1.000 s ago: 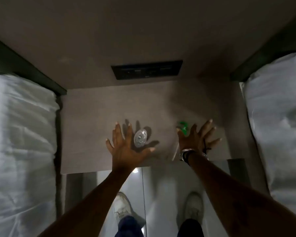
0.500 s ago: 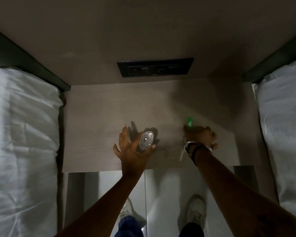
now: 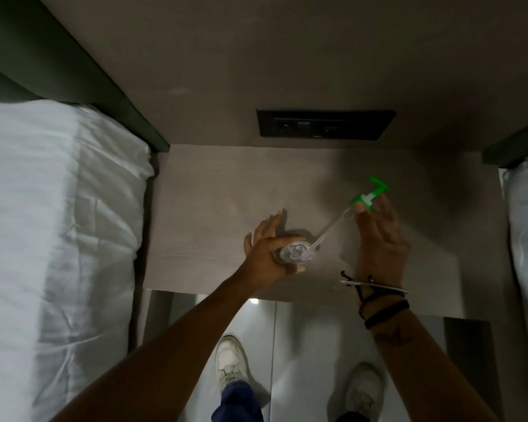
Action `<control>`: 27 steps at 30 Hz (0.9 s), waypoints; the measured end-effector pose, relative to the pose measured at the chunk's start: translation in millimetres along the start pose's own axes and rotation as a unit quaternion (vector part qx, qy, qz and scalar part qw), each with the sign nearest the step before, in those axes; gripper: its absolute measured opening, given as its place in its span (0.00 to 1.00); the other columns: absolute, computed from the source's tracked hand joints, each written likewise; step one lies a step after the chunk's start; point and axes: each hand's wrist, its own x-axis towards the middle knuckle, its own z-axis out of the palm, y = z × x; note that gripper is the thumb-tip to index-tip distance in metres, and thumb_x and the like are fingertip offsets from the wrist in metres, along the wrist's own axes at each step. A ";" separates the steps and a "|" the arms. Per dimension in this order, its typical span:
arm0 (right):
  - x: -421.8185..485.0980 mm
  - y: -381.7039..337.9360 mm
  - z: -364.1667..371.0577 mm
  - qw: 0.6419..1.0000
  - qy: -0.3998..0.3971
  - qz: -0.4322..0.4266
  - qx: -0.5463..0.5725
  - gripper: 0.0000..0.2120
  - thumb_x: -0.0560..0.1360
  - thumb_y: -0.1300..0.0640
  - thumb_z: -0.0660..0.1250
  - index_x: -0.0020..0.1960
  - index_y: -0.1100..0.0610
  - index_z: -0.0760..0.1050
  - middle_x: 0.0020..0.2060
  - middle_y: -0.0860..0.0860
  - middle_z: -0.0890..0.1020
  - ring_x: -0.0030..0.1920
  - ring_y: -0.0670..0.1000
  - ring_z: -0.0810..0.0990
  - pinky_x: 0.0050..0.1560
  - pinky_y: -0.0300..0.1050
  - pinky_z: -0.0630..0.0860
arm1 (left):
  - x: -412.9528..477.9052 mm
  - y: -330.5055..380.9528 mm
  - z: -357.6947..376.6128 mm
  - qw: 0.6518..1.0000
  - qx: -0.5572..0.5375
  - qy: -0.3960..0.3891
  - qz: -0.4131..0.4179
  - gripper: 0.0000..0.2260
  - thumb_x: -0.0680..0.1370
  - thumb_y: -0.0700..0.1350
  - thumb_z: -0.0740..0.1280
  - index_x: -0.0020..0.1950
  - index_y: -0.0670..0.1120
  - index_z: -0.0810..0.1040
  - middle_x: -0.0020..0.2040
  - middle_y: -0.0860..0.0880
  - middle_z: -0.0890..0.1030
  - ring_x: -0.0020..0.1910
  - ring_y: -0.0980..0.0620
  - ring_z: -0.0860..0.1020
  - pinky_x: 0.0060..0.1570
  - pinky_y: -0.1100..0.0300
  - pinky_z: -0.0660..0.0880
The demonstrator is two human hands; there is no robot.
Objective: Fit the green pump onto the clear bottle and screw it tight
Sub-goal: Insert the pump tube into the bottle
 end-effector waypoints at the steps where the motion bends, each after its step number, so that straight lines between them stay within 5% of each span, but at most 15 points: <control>1: -1.1 2.8 0.5 1.000 0.003 -0.001 0.001 0.05 0.73 0.59 0.71 0.48 0.52 0.82 0.68 0.51 0.74 0.68 0.47 0.72 0.68 0.47 0.71 | -0.2 -0.4 2.1 1.000 -0.006 0.005 0.000 0.28 0.63 0.54 0.78 0.61 0.61 0.76 0.79 0.51 0.49 0.76 0.48 0.42 0.71 0.45 0.38; 4: -5.3 7.0 3.6 0.999 0.011 -0.037 -0.007 0.07 0.72 0.57 0.72 0.47 0.47 0.82 0.67 0.52 0.75 0.68 0.47 0.72 0.65 0.40 0.71 | -0.3 -3.1 7.5 1.000 -0.015 0.018 0.000 0.28 0.62 0.54 0.78 0.61 0.62 0.75 0.79 0.52 0.50 0.76 0.49 0.43 0.70 0.47 0.38; 7: -7.0 11.7 6.8 0.997 0.016 -0.069 -0.021 0.08 0.69 0.52 0.72 0.47 0.42 0.81 0.67 0.54 0.76 0.68 0.51 0.73 0.69 0.51 0.71 | 0.8 -4.9 8.5 1.000 -0.007 0.016 0.002 0.29 0.63 0.54 0.78 0.62 0.62 0.74 0.79 0.51 0.49 0.77 0.48 0.43 0.71 0.46 0.38; 12: -13.2 23.5 8.9 0.988 0.003 -0.142 -0.066 0.11 0.68 0.49 0.72 0.50 0.48 0.80 0.68 0.57 0.74 0.68 0.56 0.72 0.68 0.64 0.69 | -0.8 -7.5 7.3 1.000 -0.018 0.016 0.012 0.28 0.63 0.55 0.78 0.61 0.63 0.74 0.79 0.52 0.48 0.76 0.49 0.42 0.70 0.45 0.37; 19: -26.6 44.1 -6.3 0.884 -0.116 -0.339 -0.300 0.15 0.64 0.55 0.75 0.47 0.62 0.82 0.64 0.64 0.74 0.63 0.66 0.73 0.63 0.52 0.70 | 1.2 1.6 13.6 0.998 -0.043 0.044 -0.020 0.34 0.62 0.46 0.79 0.66 0.55 0.72 0.78 0.48 0.53 0.77 0.47 0.48 0.74 0.42 0.49; 21: -26.7 46.3 -7.9 0.863 -0.150 -0.340 -0.342 0.14 0.61 0.57 0.78 0.45 0.61 0.83 0.64 0.62 0.75 0.61 0.65 0.74 0.61 0.54 0.70 | -1.4 -0.2 12.3 0.998 -0.034 0.046 -0.007 0.36 0.63 0.47 0.79 0.67 0.60 0.67 0.78 0.49 0.53 0.77 0.47 0.47 0.74 0.43 0.46; 27: -26.1 51.4 -5.8 0.849 -0.184 -0.314 -0.383 0.14 0.61 0.54 0.75 0.45 0.59 0.84 0.65 0.60 0.76 0.62 0.64 0.72 0.59 0.60 0.73 | -6.8 -0.6 8.2 0.999 -0.035 0.034 0.018 0.28 0.66 0.49 0.77 0.65 0.60 0.73 0.79 0.51 0.51 0.77 0.48 0.45 0.71 0.48 0.41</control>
